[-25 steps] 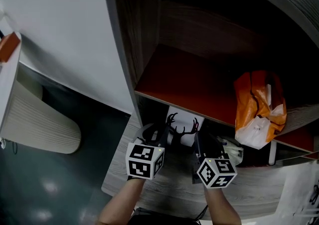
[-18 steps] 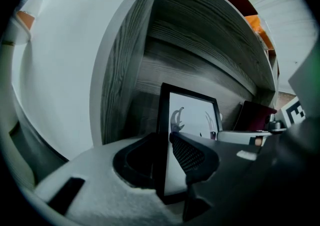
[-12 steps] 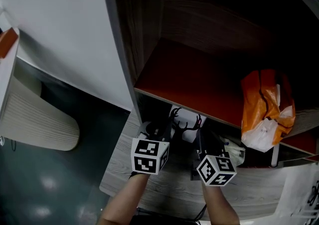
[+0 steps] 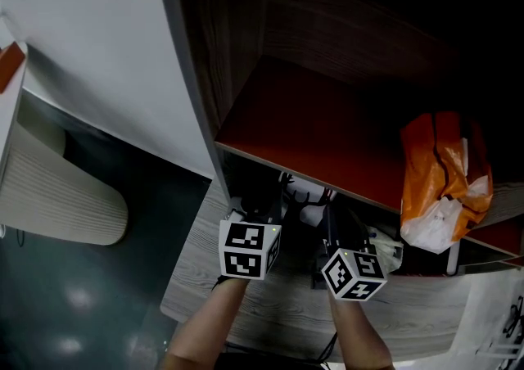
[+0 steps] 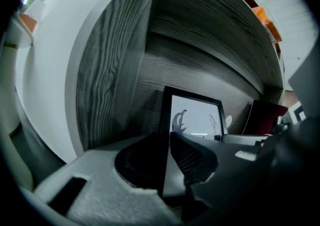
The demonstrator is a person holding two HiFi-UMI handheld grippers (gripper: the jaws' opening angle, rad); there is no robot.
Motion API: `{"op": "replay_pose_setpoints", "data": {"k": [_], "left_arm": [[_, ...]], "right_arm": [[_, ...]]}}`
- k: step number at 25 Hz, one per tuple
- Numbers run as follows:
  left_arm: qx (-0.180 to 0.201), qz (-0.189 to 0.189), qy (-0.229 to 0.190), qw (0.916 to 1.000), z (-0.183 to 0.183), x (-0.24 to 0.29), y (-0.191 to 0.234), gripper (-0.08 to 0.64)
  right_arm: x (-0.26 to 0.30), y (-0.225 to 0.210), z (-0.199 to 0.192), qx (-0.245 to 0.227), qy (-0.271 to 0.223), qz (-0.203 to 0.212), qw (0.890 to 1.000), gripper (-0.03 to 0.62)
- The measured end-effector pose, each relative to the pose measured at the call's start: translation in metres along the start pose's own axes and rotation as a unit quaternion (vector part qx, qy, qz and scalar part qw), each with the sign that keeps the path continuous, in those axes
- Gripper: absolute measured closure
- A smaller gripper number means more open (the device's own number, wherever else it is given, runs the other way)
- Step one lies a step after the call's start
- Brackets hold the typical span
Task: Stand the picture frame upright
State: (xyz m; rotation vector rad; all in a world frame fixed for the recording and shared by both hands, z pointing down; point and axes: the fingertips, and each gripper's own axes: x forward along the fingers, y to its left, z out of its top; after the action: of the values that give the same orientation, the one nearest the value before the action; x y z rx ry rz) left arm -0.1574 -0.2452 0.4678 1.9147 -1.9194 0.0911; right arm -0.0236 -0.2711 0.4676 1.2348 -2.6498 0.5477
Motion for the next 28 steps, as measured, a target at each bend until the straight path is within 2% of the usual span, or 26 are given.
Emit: {"op": "replay_pose_setpoints", "data": {"k": [9, 28], "left_arm": [[0.015, 0.005, -0.009, 0.9998, 0.003, 0.006, 0.000, 0.489], [0.021, 0.015, -0.028, 0.9993, 0.010, 0.005, 0.005, 0.492]], "right_arm": [[0.007, -0.005, -0.001, -0.002, -0.010, -0.005, 1.000, 0.511], [0.013, 0.000, 0.006, -0.015, -0.019, 0.013, 1.000, 0.511]]}}
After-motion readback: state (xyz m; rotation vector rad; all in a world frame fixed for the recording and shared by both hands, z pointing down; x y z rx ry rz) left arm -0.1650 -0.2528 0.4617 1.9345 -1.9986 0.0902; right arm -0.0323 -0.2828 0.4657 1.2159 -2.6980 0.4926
